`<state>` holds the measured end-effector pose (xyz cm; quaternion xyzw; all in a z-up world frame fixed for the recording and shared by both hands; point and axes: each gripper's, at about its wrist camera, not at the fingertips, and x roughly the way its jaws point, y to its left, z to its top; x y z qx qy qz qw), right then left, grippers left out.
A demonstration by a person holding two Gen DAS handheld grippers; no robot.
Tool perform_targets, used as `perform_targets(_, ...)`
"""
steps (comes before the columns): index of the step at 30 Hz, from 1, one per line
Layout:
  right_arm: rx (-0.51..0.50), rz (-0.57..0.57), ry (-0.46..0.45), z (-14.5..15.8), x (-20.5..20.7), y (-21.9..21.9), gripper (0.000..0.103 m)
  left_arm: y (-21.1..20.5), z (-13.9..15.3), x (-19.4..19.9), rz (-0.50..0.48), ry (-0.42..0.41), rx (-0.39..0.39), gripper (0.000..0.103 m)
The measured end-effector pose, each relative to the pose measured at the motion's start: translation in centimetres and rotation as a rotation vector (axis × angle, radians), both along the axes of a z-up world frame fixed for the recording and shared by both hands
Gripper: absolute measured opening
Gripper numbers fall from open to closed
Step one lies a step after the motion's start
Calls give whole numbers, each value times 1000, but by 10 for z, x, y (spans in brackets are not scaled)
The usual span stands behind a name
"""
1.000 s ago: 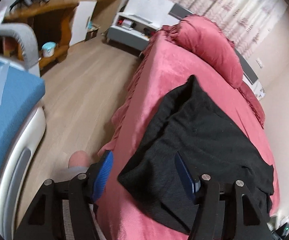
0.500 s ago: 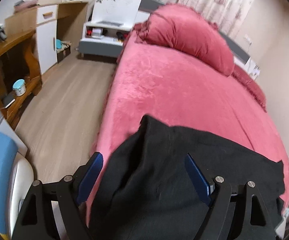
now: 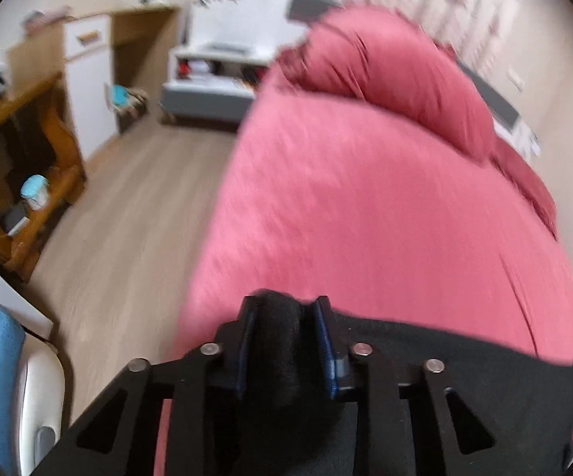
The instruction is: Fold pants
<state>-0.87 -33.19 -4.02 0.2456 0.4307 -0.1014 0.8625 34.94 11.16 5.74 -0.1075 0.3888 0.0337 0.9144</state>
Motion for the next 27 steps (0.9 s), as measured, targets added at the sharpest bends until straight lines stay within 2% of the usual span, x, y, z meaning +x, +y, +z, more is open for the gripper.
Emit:
perform_targets(1,2,1,-1,-1,-1,0,34,3,1,4,20,-20,9,12)
perform_targets(2,2,2,-1,0,-2,-2,34,7,-1,10,48,-30,20,7)
perform_targets(3,1,3,-2,-1,-3,-2,34,7,-4,15,76,-33,78,0)
perform_targets(5,0,5,-6,-2,-5,-3,34,7,-10,24,106,-33,204,0)
perform_targets(6,1,7,-6,-3,-5,-2,34,9,-15,27,128,-17,233,0)
perform_targets(8,16,12,-3,-3,-6,-5,34,17,-19,22,136,-5,164,2)
perform_targets(9,27,19,-2,0,-7,-8,34,17,-19,13,126,-20,121,10)
perform_targets(10,37,29,-1,0,-7,-11,34,12,-18,5,115,-25,113,18)
perform_targets(12,50,37,2,4,-9,-21,34,-5,-14,-16,68,-50,101,55)
perform_targets(14,40,29,-5,10,-11,-29,34,-26,-9,-41,-2,-96,66,70)
perform_targets(16,26,9,-14,19,-17,-43,34,-50,-8,-70,-89,-118,61,74)
perform_targets(18,25,-27,-27,30,-31,-66,37,-78,-14,-94,-178,-94,69,79)
perform_targets(22,8,-173,-18,40,-66,-127,41,-122,-40,-142,-338,-27,89,79)
perform_targets(25,-31,-334,-6,45,-103,-191,42,-135,-64,-172,-349,27,144,79)
perform_targets(27,7,-433,-9,45,-126,-236,43,-133,-76,-187,-333,34,149,82)
